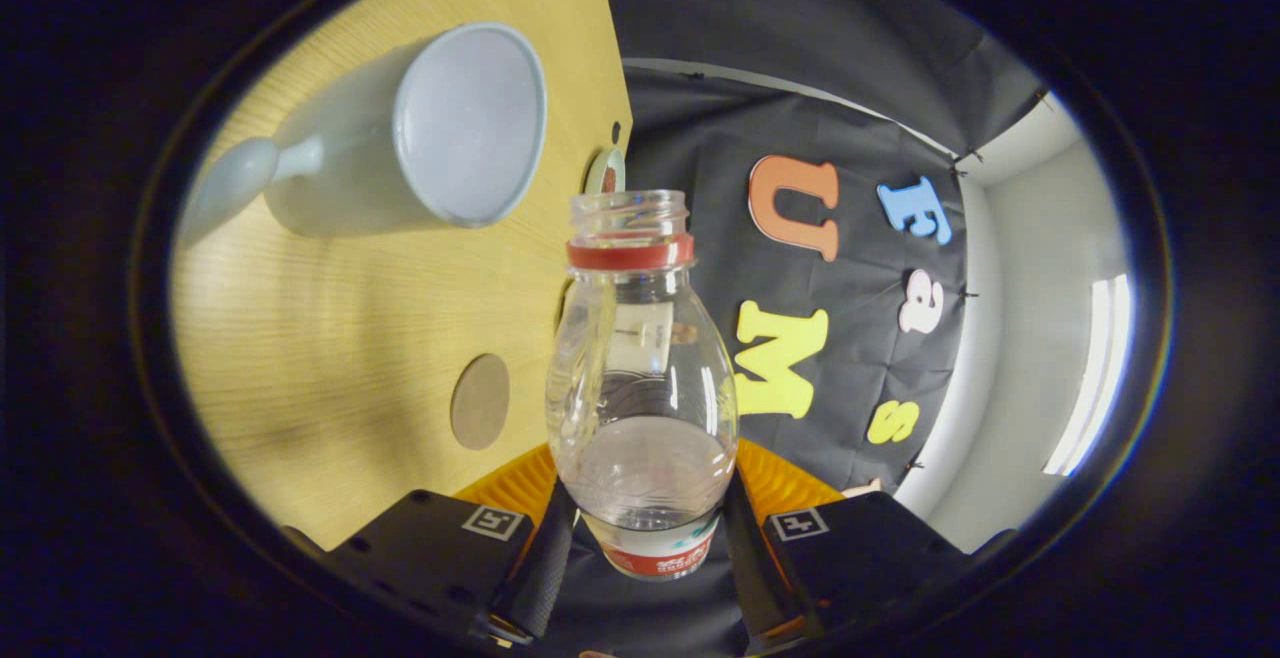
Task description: Take the bottle from table, then pour the juice into the cup, finally place the bottle on the coaster
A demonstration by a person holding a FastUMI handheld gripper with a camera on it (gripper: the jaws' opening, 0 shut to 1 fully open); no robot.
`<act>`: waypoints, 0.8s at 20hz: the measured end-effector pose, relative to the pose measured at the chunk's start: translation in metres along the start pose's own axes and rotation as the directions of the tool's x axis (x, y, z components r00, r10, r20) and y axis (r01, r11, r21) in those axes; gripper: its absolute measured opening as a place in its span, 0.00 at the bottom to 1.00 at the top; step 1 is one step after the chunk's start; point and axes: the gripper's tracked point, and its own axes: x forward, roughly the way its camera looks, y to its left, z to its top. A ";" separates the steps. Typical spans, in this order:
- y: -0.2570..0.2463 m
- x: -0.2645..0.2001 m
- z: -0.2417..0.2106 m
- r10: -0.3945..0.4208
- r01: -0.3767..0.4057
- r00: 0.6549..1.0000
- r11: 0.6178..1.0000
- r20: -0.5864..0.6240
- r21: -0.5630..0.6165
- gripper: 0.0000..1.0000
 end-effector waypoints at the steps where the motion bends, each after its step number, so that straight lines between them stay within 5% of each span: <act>1: 0.000 0.000 0.001 0.000 0.000 1.000 1.000 0.000 -0.004 0.75; 16: -0.012 -0.003 0.002 -0.024 0.024 1.000 0.998 -0.001 -0.058 0.75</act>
